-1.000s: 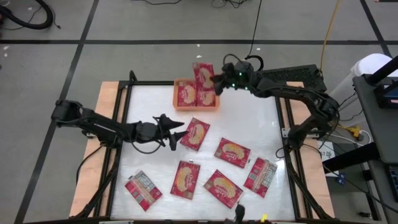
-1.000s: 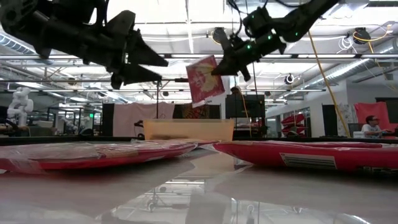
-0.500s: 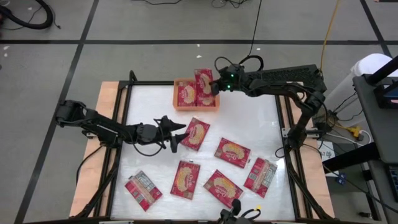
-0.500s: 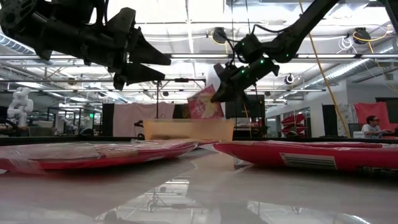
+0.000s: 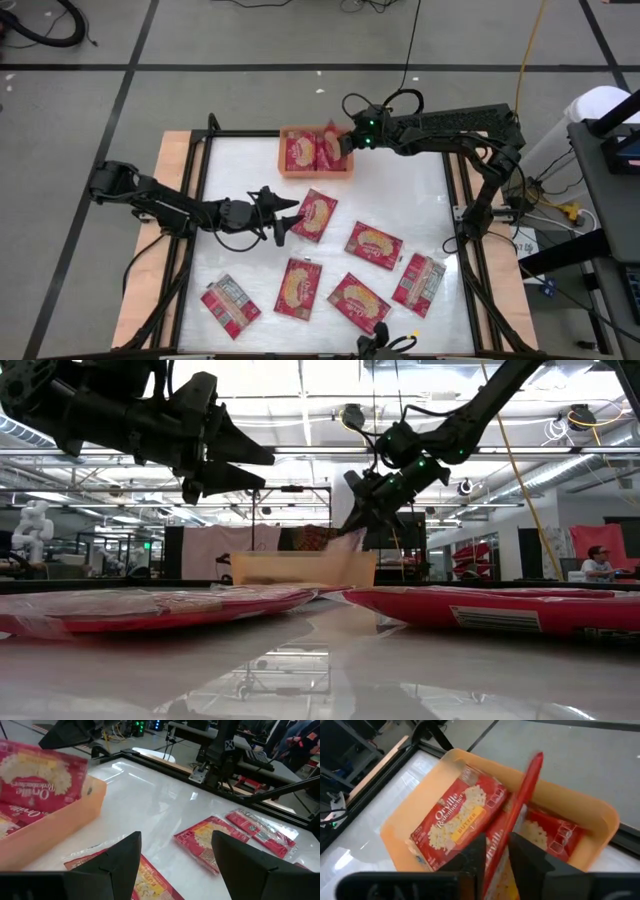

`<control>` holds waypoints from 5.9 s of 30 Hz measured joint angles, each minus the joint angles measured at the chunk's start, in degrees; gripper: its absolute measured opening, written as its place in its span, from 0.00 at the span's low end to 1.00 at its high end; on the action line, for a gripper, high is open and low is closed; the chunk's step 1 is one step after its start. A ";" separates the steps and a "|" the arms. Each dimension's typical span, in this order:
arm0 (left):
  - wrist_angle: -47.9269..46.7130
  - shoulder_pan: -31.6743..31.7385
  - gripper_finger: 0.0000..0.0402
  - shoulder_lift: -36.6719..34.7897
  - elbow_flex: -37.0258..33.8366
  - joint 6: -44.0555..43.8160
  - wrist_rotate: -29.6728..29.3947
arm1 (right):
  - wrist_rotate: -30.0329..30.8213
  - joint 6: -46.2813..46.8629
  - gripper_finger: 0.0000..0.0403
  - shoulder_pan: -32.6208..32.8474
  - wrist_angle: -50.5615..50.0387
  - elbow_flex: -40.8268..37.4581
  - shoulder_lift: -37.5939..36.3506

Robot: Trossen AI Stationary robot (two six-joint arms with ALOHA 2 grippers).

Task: Sort popcorn bags into baskets
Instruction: Put the red popcorn bag into the orange bin

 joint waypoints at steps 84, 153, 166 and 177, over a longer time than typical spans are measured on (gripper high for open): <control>-2.97 0.35 0.61 0.00 0.02 -2.97 -0.68 | 16.43 -22.52 0.00 8.12 -25.48 13.71 0.92; -9.06 -2.08 0.69 18.93 0.21 -16.23 3.40 | 18.45 -22.90 0.00 40.57 24.72 -38.38 -27.41; -3.37 -1.25 0.03 19.54 0.17 -5.27 3.33 | 24.08 -5.42 0.00 40.54 25.19 -38.38 -23.74; 3.24 -0.79 0.01 11.53 0.22 3.48 -3.44 | 24.04 -0.06 0.18 43.63 35.23 -38.38 -13.56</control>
